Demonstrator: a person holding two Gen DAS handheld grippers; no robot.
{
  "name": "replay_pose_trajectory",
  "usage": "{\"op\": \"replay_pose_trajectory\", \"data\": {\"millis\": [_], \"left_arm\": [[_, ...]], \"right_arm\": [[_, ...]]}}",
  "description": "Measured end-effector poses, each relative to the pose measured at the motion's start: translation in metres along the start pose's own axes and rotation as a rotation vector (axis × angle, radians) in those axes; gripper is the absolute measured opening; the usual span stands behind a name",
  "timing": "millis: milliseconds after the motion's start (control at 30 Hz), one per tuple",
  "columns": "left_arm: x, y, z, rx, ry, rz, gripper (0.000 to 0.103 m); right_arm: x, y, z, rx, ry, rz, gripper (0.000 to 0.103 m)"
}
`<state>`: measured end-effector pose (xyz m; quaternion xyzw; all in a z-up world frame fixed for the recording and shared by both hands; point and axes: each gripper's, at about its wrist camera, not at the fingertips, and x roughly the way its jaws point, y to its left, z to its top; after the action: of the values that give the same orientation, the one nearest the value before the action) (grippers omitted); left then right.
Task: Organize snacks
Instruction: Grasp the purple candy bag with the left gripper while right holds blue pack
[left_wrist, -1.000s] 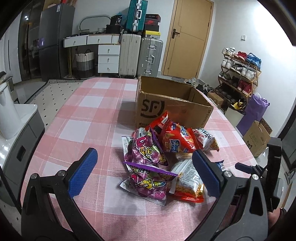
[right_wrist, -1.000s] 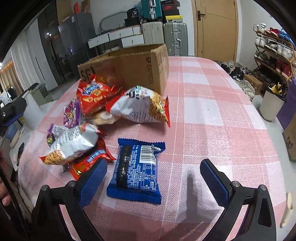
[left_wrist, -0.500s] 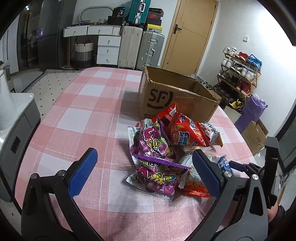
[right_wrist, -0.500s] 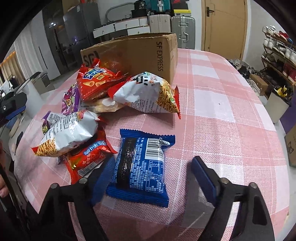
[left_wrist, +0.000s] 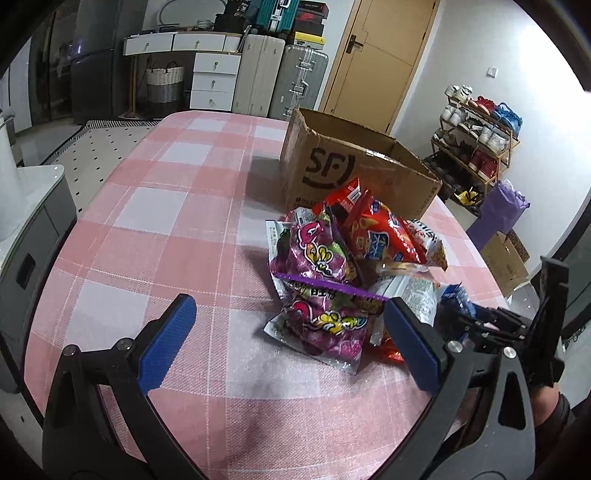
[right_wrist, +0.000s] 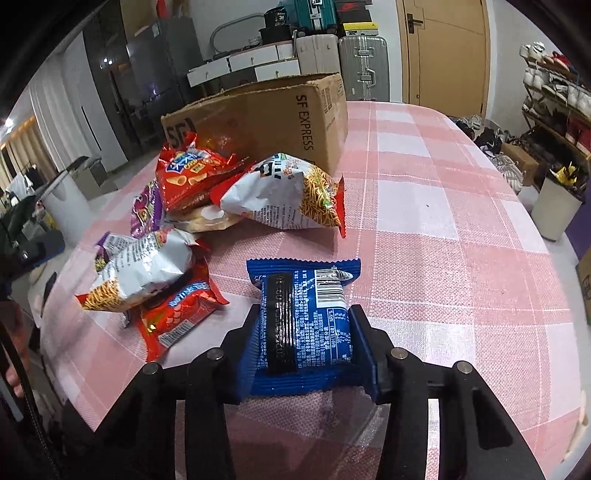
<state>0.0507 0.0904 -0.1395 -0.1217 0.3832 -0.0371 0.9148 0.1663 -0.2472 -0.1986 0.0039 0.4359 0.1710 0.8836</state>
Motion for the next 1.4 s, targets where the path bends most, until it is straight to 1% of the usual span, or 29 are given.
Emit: {"op": "replay_pose_trajectory", "data": {"millis": [200, 600, 833, 933, 1000, 1067, 1133, 1200, 1300, 1333, 1400], "left_arm": [[0.009, 0.003, -0.007, -0.007, 0.034, -0.008, 0.101], [0.035, -0.012, -0.012, 0.046, 0.091, -0.017, 0.101], [0.053, -0.020, -0.011, 0.071, 0.118, -0.027, 0.100], [0.062, -0.022, -0.010, 0.079, 0.135, -0.030, 0.097], [0.066, -0.022, -0.009, 0.079, 0.141, -0.037, 0.092], [0.069, -0.023, -0.008, 0.076, 0.139, -0.048, 0.092], [0.071, -0.024, -0.007, 0.079, 0.133, -0.058, 0.087], [0.074, -0.025, -0.006, 0.082, 0.139, -0.065, 0.075], [0.076, -0.023, -0.005, 0.084, 0.133, -0.092, 0.064], [0.074, -0.024, -0.005, 0.088, 0.128, -0.098, 0.062], [0.071, -0.022, -0.006, 0.094, 0.119, -0.106, 0.050]], "right_arm": [[-0.008, 0.001, -0.001, 0.001, -0.022, 0.019, 0.046], [-0.011, -0.001, -0.004, 0.009, -0.035, 0.045, 0.046], [-0.011, -0.006, -0.005, 0.021, -0.038, 0.043, 0.046], [-0.010, -0.009, -0.006, 0.027, -0.037, 0.041, 0.046], [-0.009, -0.010, -0.006, 0.031, -0.037, 0.044, 0.046], [-0.009, -0.011, -0.006, 0.032, -0.036, 0.044, 0.046], [-0.008, -0.012, -0.006, 0.033, -0.036, 0.045, 0.046], [-0.007, -0.013, -0.006, 0.036, -0.035, 0.046, 0.046], [-0.007, -0.013, -0.006, 0.036, -0.035, 0.048, 0.046], [-0.007, -0.013, -0.006, 0.036, -0.036, 0.047, 0.046], [-0.006, -0.013, -0.006, 0.035, -0.035, 0.044, 0.046]]}}
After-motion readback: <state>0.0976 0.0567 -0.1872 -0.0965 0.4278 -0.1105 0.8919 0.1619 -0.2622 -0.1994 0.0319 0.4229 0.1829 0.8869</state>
